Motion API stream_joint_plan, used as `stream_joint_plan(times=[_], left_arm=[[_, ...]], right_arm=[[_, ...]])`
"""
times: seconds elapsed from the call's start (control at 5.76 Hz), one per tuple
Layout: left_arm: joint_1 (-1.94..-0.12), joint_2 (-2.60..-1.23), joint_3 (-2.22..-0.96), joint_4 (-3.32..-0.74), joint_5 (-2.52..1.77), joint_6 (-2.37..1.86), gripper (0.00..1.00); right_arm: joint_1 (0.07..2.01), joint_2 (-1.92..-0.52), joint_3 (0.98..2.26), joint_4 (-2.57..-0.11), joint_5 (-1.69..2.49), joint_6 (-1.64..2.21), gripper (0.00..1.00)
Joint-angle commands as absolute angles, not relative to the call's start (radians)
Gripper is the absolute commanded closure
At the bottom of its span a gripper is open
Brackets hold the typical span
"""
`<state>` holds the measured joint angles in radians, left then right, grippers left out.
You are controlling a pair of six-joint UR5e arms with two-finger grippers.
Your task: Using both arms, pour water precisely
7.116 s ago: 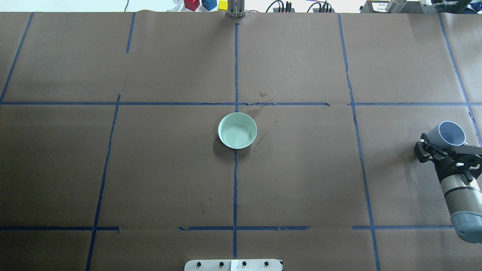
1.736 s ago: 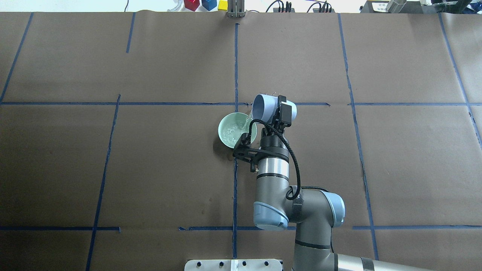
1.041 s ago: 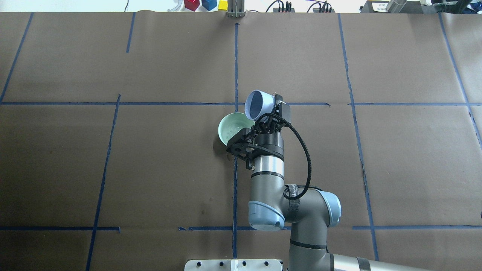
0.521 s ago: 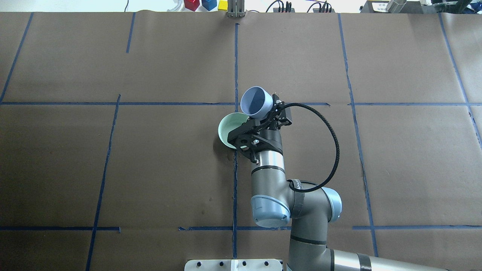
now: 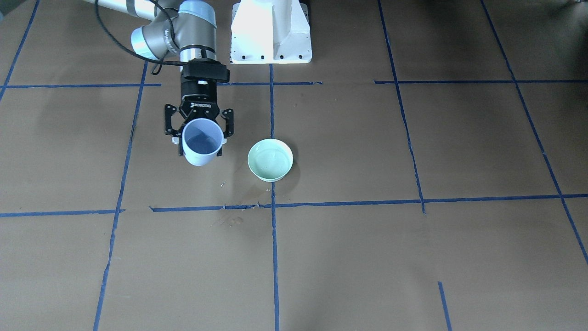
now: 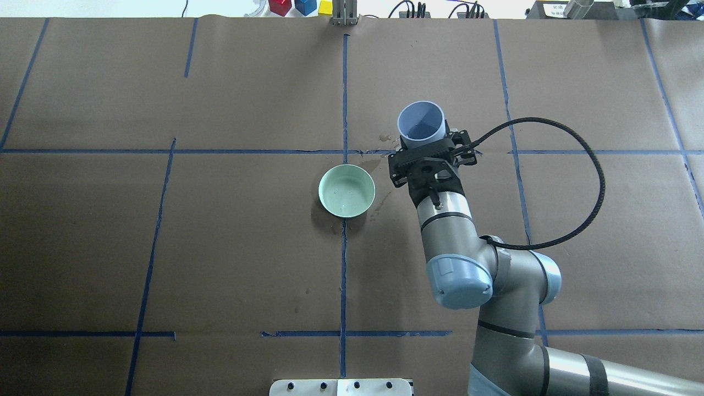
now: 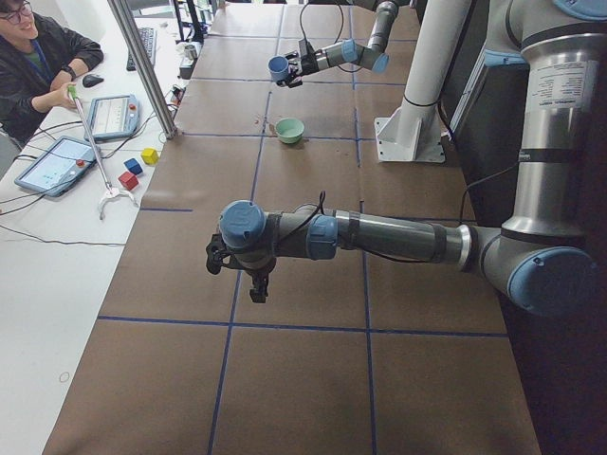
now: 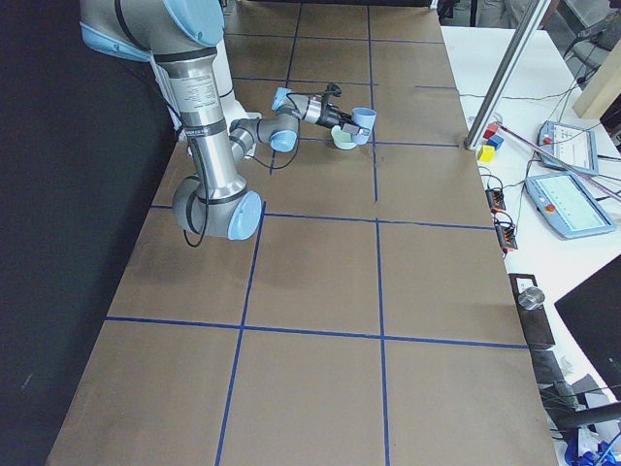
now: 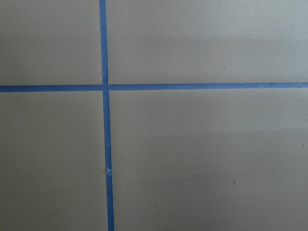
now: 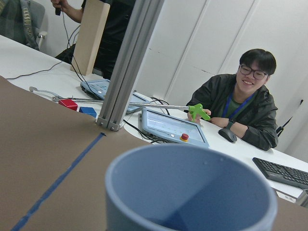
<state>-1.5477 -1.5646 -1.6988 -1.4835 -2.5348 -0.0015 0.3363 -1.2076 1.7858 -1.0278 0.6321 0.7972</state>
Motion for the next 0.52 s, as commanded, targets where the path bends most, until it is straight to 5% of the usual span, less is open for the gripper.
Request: stream_joint_plan(times=[0.0, 0.35], left_arm=[[-1.548, -1.565, -1.701, -1.489, -2.53, -0.002, 0.0], [-1.549, -1.563, -1.724, -1.489, -2.528, -0.002, 0.0]], right_arm=[[0.391, -1.433, 1.883, -0.845, 0.729, 0.865, 1.0], [0.423, -1.622, 1.875, -0.607, 0.764, 0.906, 1.0]])
